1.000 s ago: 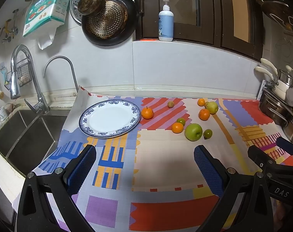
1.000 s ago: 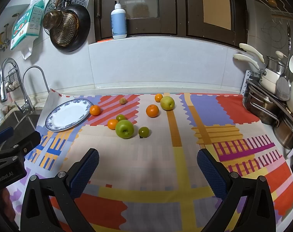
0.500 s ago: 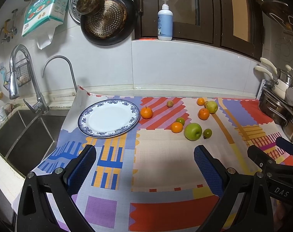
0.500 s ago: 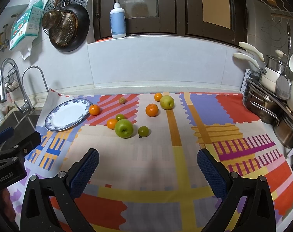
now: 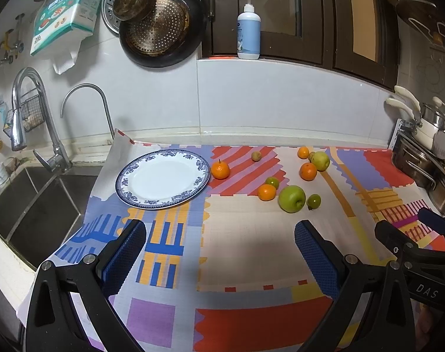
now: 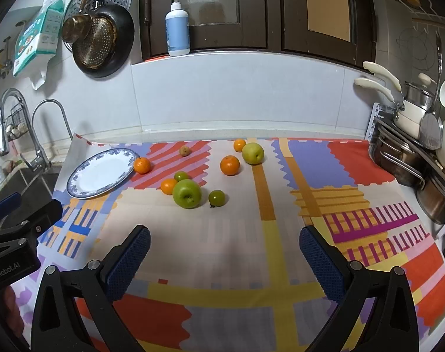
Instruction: Organize fruits
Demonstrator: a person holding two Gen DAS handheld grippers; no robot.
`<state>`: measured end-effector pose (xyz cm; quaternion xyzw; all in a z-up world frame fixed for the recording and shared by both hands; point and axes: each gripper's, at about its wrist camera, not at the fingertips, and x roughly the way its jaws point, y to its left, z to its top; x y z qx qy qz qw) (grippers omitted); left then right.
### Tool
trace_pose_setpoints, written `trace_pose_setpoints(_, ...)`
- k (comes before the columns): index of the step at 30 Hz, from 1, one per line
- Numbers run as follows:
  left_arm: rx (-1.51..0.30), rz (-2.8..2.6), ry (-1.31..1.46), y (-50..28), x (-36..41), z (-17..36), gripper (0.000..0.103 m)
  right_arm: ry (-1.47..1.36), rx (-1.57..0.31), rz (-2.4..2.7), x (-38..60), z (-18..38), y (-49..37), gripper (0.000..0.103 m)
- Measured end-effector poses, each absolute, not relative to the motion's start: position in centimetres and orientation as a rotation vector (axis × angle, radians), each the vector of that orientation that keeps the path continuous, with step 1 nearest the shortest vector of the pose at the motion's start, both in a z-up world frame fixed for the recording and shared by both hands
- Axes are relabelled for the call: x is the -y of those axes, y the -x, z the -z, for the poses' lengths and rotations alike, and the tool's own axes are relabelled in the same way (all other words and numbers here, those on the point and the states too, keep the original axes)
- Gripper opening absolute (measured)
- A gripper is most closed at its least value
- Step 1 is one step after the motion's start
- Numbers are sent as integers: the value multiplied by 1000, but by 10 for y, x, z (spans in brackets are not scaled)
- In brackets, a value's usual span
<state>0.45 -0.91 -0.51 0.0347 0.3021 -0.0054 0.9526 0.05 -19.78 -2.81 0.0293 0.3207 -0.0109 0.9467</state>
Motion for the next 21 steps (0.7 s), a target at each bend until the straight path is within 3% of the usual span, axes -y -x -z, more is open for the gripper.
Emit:
trace_pose_setpoints(10, -675, 52, -103, -15, 13, 11, 103, -59, -674, 21, 201, 33, -6, 102)
trace_pose_setpoints(21, -585, 191, -179, -44, 39, 12, 89, 34, -644, -41, 209, 22, -39, 97)
